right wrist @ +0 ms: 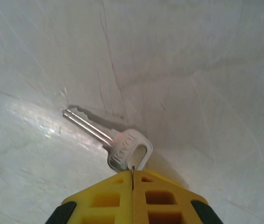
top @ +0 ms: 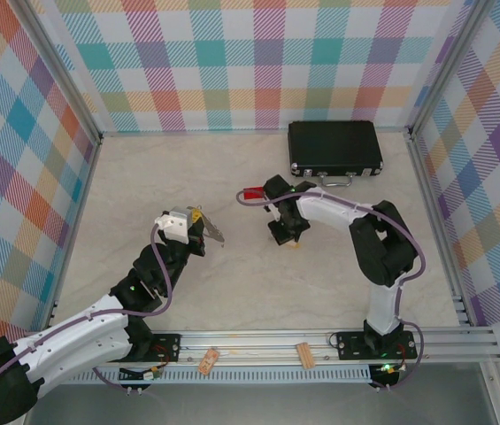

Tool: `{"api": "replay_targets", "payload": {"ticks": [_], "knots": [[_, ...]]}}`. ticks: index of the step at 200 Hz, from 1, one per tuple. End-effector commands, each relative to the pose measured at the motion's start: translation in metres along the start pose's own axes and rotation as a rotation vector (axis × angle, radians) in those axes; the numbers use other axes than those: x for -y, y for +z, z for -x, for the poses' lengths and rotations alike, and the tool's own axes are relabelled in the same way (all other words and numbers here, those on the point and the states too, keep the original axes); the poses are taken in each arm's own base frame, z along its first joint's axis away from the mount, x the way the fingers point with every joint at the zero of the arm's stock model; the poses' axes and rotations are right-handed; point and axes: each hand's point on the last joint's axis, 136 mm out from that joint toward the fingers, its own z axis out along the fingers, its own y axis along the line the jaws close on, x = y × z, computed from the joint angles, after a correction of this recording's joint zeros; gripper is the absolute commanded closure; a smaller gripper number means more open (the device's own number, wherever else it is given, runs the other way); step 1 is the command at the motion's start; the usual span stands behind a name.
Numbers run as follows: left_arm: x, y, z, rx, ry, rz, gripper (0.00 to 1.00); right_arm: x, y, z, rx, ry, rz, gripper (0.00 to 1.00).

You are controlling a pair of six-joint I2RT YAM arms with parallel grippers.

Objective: Put the keys on the keyring

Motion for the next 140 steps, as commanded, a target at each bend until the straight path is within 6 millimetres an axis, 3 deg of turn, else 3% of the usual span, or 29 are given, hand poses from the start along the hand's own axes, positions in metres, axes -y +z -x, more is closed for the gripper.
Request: {"api": "replay_targets", "payload": {"ticks": [1, 25, 71, 114, 140], "knots": [[0.003, -0.003, 0.006, 0.026, -0.027, -0.017, 1.0, -0.004, -0.013, -0.003, 0.03, 0.028, 0.032, 1.0], [0.003, -0.002, 0.007, 0.027, -0.031, -0.018, 1.0, -0.005, -0.022, 0.0, 0.032, 0.019, 0.036, 1.0], [0.003, -0.003, 0.007, 0.026, -0.03, -0.016, 1.0, -0.003, -0.038, 0.038, 0.099, -0.021, 0.011, 1.0], [0.003, -0.002, 0.006, 0.026, -0.027, -0.015, 1.0, -0.003, -0.036, 0.063, 0.124, -0.037, 0.0, 1.0], [0.003, -0.003, 0.006, 0.025, -0.026, -0.014, 1.0, -0.003, -0.033, 0.066, 0.127, -0.03, 0.009, 1.0]]}}
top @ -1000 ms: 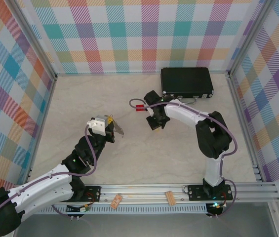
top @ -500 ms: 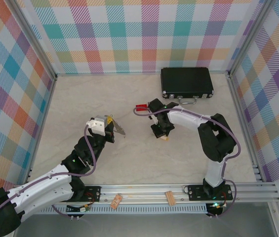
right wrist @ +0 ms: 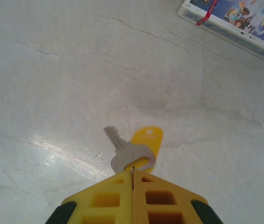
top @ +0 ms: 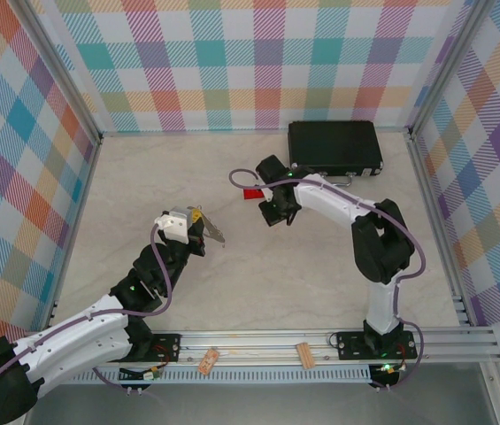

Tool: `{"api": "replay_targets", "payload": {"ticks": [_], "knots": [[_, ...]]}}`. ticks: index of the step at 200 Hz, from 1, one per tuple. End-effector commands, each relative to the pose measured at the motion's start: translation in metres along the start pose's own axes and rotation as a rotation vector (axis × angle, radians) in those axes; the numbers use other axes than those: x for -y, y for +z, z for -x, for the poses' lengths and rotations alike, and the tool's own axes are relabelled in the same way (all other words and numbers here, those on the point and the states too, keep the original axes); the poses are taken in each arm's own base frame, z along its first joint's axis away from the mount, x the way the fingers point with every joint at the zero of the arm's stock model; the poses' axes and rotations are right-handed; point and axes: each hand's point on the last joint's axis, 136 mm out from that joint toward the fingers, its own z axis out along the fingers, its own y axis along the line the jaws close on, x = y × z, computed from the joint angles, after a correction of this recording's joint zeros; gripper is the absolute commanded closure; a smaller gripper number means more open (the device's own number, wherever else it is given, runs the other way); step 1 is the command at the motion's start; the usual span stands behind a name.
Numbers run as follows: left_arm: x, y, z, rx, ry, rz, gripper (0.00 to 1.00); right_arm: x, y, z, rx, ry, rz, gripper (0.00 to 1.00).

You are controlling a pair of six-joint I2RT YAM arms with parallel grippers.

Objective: Put the keys on the keyring

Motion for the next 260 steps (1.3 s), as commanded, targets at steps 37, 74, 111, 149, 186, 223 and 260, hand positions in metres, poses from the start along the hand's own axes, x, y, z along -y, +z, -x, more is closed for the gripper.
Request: {"api": "replay_targets", "payload": {"ticks": [37, 74, 111, 149, 186, 223, 260], "knots": [[0.003, -0.002, 0.005, 0.023, -0.021, -0.017, 1.0, 0.002, 0.007, -0.005, -0.032, 0.0, 0.004, 1.0], [0.003, -0.002, 0.005, 0.022, -0.02, -0.018, 1.0, 0.002, 0.005, -0.015, -0.045, 0.007, 0.008, 1.0], [0.004, -0.002, 0.006, 0.023, -0.022, -0.021, 1.0, 0.004, 0.003, -0.028, -0.054, 0.015, 0.003, 1.0], [0.004, -0.002, 0.005, 0.022, -0.022, -0.02, 1.0, 0.006, 0.005, -0.04, -0.076, 0.017, -0.002, 1.0], [0.005, -0.002, 0.006, 0.023, -0.026, -0.025, 1.0, 0.005, 0.011, -0.057, -0.121, 0.013, 0.005, 1.0], [0.005, -0.003, 0.007, 0.025, -0.027, -0.026, 1.0, 0.005, 0.017, -0.08, -0.2, 0.001, 0.013, 1.0], [0.003, -0.004, 0.007, 0.027, -0.029, -0.022, 1.0, 0.007, 0.019, -0.099, -0.293, -0.011, 0.003, 1.0]]}}
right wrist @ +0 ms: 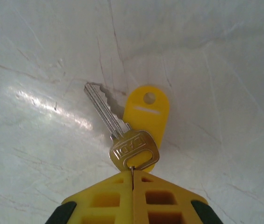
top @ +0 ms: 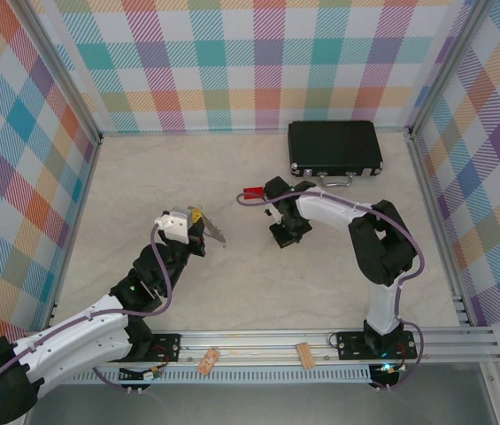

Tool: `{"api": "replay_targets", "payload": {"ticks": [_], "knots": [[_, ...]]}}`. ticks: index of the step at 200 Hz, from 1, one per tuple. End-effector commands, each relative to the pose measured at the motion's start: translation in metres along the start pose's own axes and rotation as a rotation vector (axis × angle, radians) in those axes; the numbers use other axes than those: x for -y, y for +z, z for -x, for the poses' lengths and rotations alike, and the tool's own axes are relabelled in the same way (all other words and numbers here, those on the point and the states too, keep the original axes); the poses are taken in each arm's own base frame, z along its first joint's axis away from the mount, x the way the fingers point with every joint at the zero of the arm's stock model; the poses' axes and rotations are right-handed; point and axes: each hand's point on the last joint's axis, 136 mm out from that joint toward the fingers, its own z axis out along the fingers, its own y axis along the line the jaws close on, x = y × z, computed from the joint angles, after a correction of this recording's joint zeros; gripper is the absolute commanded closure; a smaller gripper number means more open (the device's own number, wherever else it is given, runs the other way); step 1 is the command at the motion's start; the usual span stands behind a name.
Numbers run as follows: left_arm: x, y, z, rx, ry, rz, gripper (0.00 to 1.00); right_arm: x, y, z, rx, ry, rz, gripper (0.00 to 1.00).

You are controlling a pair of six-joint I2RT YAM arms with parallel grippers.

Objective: Put the keys on the keyring

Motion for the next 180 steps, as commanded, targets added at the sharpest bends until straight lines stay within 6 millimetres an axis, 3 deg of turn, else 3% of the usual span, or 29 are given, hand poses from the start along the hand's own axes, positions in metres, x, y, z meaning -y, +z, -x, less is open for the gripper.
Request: {"api": "replay_targets", "payload": {"ticks": [1, 49, 113, 162, 180], "knots": [[0.002, -0.004, 0.008, 0.029, -0.029, -0.014, 1.0, 0.002, -0.003, -0.02, -0.081, -0.009, 0.007, 1.0], [0.002, -0.004, 0.008, 0.03, -0.03, -0.015, 1.0, 0.007, 0.007, -0.041, -0.213, -0.028, -0.022, 1.0], [0.002, -0.004, 0.009, 0.032, -0.032, -0.016, 1.0, 0.008, 0.021, -0.042, -0.261, -0.034, -0.032, 1.0], [0.003, -0.004, 0.007, 0.027, -0.031, -0.019, 1.0, 0.007, 0.001, -0.029, -0.154, -0.006, -0.019, 0.79], [0.004, -0.003, 0.006, 0.025, -0.033, -0.024, 1.0, 0.007, -0.009, -0.026, -0.103, 0.018, -0.004, 0.76]]}}
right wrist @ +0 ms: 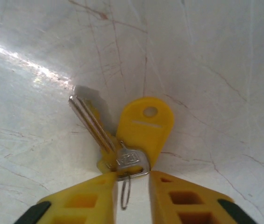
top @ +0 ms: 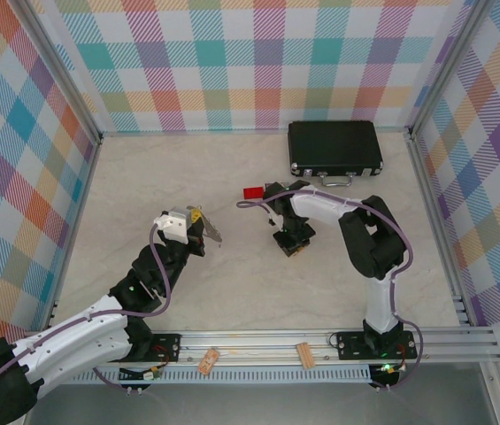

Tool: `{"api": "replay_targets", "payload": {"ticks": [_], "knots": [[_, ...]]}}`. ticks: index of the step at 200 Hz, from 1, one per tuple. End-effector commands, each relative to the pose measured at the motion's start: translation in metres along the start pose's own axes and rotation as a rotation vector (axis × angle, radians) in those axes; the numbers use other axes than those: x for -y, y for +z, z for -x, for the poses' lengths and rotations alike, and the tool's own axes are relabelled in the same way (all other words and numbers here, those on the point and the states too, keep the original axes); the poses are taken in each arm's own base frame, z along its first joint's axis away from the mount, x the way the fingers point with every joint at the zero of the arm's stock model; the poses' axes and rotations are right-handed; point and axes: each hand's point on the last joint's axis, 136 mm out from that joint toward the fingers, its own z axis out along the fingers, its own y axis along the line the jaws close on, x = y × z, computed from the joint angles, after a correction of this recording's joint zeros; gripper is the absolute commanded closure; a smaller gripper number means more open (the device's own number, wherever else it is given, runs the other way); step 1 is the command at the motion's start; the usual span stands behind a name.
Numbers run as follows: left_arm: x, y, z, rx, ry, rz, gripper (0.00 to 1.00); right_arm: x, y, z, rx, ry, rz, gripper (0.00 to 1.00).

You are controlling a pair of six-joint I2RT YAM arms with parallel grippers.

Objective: Put the keys on the keyring

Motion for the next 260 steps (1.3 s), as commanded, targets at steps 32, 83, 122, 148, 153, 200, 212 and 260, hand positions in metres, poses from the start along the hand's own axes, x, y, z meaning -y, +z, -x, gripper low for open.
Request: {"api": "replay_targets", "payload": {"ticks": [32, 83, 122, 148, 153, 200, 212, 260], "knots": [[0.006, 0.0, 0.001, 0.009, -0.025, -0.025, 1.0, 0.003, -0.037, 0.003, 0.192, 0.088, 0.041, 0.66], [0.012, 0.004, -0.005, -0.012, -0.031, -0.05, 1.0, -0.006, -0.055, 0.001, 0.494, 0.164, 0.144, 0.64], [0.017, 0.008, -0.01, -0.026, -0.04, -0.068, 1.0, -0.01, -0.052, -0.004, 0.751, 0.21, 0.228, 0.64], [0.02, 0.01, -0.012, -0.036, -0.043, -0.076, 1.0, -0.011, -0.044, -0.009, 0.881, 0.209, 0.245, 0.66], [0.021, 0.01, -0.013, -0.038, -0.041, -0.079, 1.0, -0.011, -0.043, -0.01, 0.896, 0.212, 0.243, 0.66], [0.02, 0.01, -0.013, -0.037, -0.042, -0.075, 1.0, -0.011, -0.027, -0.012, 0.935, 0.205, 0.242, 0.71], [0.02, 0.01, -0.013, -0.038, -0.042, -0.076, 1.0, -0.011, -0.023, -0.011, 0.931, 0.204, 0.238, 0.72], [0.019, 0.011, -0.014, -0.041, -0.034, -0.07, 1.0, -0.005, -0.014, -0.007, 0.928, 0.213, 0.201, 0.75]]}}
